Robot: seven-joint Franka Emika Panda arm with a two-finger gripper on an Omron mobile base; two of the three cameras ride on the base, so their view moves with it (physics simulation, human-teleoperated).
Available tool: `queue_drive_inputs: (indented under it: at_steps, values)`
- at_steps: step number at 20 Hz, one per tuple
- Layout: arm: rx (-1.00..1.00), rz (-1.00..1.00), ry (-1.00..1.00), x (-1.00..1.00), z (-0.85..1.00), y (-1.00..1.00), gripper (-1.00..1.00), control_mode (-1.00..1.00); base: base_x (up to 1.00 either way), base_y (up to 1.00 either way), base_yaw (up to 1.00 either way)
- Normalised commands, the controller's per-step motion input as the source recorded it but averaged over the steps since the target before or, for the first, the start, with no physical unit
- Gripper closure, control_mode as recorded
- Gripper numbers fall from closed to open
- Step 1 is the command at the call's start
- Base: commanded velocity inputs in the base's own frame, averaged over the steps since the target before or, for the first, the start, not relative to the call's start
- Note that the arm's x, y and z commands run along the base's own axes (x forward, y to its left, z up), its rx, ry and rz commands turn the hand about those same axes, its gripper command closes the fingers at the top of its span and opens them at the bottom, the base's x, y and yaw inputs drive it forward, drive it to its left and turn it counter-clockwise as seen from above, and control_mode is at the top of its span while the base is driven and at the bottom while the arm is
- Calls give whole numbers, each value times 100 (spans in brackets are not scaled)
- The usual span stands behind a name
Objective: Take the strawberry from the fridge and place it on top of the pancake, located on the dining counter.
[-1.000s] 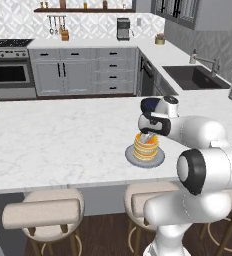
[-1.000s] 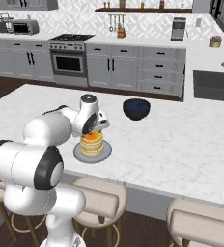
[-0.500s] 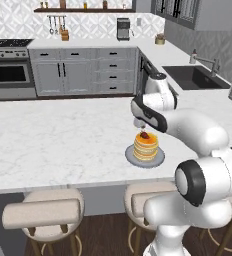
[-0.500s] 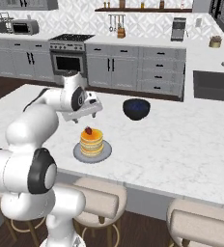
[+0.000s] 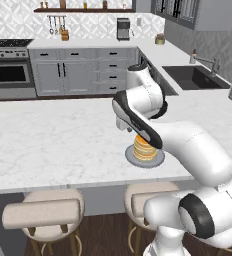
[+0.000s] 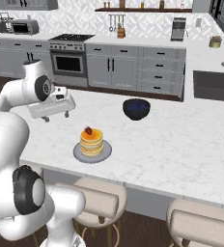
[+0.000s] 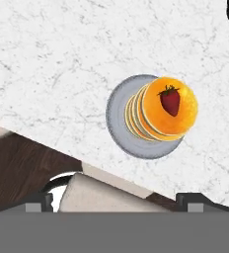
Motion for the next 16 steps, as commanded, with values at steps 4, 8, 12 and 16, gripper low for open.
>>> queue_drive_inputs:
  at_steps: [4,8,12,16]
  values:
    - [0,-18,5,-100,-1,97,-100,-100,0,0,0]
    - [0,-27,7,-100,-45,100,-100,-100,0,0,0]
    - [1,-23,-1,-85,-98,74,-100,-100,0,0,0]
    - [1,-3,-7,-15,-71,9,-100,-100,0,0,0]
